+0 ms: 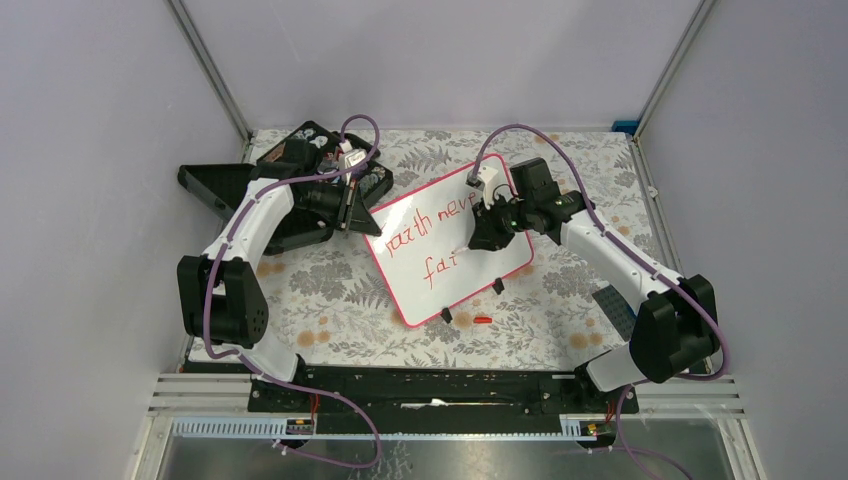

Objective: Write a sentence on the whiteboard

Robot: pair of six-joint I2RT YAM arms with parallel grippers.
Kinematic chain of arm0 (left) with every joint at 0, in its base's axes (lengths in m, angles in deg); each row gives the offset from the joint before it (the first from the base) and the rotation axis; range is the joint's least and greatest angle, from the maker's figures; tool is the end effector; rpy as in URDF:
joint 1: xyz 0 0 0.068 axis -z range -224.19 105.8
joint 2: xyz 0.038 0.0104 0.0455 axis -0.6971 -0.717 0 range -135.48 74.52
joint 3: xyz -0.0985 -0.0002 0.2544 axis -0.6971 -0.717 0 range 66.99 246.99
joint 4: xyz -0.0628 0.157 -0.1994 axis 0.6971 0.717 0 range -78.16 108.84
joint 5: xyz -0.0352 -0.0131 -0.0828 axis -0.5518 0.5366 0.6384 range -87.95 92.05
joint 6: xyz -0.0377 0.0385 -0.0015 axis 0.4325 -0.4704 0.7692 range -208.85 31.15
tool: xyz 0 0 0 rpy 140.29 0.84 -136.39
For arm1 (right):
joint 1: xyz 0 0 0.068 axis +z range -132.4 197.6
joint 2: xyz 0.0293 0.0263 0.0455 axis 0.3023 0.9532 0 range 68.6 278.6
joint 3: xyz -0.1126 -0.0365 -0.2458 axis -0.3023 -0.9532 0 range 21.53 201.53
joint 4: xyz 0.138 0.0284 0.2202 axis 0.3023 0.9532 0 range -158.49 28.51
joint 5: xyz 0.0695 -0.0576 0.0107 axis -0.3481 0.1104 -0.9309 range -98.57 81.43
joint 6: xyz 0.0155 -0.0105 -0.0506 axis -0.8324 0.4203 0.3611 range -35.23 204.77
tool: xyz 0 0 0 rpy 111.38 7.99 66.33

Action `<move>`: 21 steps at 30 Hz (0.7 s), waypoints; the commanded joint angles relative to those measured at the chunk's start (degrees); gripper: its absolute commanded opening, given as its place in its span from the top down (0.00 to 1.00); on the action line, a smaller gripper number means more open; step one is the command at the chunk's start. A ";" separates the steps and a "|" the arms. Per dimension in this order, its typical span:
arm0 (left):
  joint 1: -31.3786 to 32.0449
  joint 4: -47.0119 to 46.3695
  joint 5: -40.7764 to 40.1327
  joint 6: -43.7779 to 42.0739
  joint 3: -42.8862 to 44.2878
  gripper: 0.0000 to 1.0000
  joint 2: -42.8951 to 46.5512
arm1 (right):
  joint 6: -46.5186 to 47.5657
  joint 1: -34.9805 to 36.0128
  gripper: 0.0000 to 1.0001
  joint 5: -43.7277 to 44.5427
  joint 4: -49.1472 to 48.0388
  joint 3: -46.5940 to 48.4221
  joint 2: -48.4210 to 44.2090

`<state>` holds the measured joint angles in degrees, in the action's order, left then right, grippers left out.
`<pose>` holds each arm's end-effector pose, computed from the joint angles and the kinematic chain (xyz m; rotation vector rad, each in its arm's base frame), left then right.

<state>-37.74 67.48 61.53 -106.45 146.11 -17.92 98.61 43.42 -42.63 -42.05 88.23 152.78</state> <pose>0.3110 -0.0660 0.2931 0.7429 2.2751 -1.3103 0.2788 0.1570 0.2879 -1.0556 2.0492 0.7979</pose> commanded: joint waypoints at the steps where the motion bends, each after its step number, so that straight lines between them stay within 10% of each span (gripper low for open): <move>1: 0.75 -1.95 -4.90 -2.35 -0.55 1.00 0.23 | 2.32 -0.48 1.00 -0.90 2.86 3.92 -1.44; 21: 0.84 -2.01 -4.64 -2.52 -0.53 1.00 0.02 | 3.87 -2.62 1.00 0.09 3.28 7.46 0.93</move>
<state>-37.69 67.48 61.53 -106.48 146.11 -17.92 101.70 41.26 -42.72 -38.05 93.04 153.11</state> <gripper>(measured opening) 0.108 0.207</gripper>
